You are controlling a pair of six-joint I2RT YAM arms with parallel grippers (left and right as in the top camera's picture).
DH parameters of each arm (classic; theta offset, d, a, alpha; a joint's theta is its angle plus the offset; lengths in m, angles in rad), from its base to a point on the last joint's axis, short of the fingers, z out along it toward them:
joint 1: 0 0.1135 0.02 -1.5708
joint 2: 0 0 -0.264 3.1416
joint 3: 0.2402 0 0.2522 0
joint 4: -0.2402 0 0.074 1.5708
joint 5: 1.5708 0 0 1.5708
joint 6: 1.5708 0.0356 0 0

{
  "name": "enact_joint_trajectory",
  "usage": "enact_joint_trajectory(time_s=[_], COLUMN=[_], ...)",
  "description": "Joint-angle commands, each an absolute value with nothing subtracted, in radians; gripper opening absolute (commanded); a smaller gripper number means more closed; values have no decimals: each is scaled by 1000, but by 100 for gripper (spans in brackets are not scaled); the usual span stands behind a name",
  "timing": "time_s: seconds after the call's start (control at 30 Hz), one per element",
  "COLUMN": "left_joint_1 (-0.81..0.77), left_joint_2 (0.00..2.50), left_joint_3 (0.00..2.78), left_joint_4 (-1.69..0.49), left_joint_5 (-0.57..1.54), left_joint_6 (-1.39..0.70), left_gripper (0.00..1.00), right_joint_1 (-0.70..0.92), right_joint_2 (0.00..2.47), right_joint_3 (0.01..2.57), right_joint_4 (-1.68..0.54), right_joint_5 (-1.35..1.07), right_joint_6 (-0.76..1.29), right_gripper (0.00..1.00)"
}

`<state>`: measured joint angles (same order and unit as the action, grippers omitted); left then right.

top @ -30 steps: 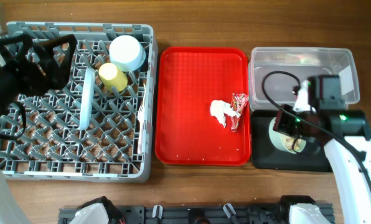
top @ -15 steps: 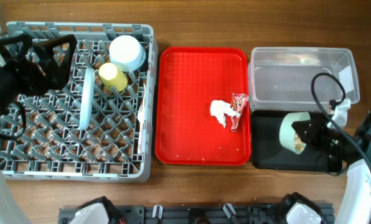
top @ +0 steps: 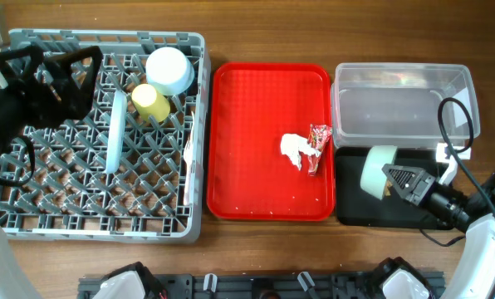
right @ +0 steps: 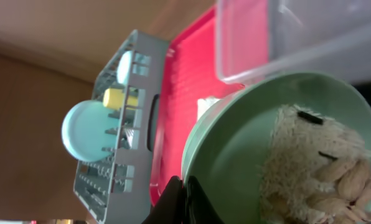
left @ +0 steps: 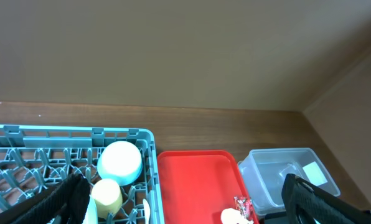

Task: Sort waste into correct bins and load items into the dishwasher rack
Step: 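Tilt the bowl with the right gripper to pour rice onto the black tray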

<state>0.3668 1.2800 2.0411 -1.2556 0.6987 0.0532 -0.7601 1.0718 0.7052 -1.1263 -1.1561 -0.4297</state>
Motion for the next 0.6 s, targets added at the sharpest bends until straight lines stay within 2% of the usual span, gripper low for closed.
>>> enact_joint_trajectory(time_s=[0.0,0.3,0.57], left_joint_1=[365,365,365], left_joint_2=[1279,1279,1279], left_joint_3=[2042,2042,2042], left_joint_4=[-1253,-1253,-1253], left_joint_5=[710,710,710], left_joint_6=[44,44,44], left_gripper=[100,100,100], right_joint_1=[-765,-767,-789], right_joint_2=[1074,1074,1074], right_joint_3=[704,656,553], right_joint_4=[-1136,-1133,-996], right_joint_5=[-1290,-1291,-1347], right_joint_6=[-520,-524,-428], right_gripper=[4,4,4])
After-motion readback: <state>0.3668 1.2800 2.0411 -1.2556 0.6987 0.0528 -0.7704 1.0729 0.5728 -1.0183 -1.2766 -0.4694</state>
